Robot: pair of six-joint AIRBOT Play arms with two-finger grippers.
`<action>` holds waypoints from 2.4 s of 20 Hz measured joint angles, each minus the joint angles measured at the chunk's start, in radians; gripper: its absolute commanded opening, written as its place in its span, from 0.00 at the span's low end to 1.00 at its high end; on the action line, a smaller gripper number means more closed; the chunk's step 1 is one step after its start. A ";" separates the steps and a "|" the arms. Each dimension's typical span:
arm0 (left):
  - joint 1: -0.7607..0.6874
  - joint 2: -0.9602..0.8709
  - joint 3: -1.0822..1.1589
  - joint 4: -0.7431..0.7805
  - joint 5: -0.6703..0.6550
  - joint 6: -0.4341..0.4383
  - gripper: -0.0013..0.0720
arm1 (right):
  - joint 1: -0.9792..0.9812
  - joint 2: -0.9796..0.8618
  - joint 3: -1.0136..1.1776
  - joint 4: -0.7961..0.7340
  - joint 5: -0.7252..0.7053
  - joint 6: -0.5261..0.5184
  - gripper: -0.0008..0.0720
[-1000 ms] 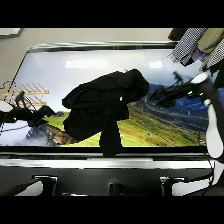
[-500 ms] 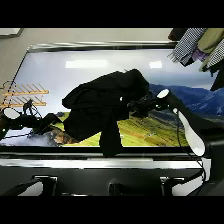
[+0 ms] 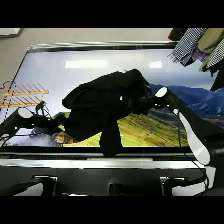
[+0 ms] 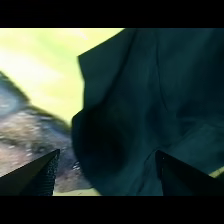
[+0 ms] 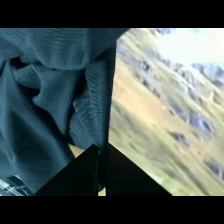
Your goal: Fold the clothes and pants, and hang the long-sleeved shirts on hangers.
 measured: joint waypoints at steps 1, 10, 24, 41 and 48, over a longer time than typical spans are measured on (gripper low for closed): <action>-0.023 -0.020 0.000 -0.002 0.014 -0.013 0.88 | 0.000 0.019 0.000 -0.016 0.006 0.012 0.06; -0.122 -0.035 0.143 -0.148 0.050 -0.064 0.05 | 0.000 0.222 0.144 -0.166 0.063 0.103 0.06; -0.017 0.462 0.975 -0.180 0.055 0.098 0.05 | 0.000 0.739 0.867 -0.610 0.178 0.224 0.06; -0.041 0.336 0.813 -0.028 0.242 0.067 0.05 | 0.000 0.382 0.868 -0.620 -0.008 0.349 0.06; -0.146 -0.132 0.776 -0.034 0.390 0.125 0.06 | 0.000 -0.048 0.821 -0.606 -0.143 0.478 0.15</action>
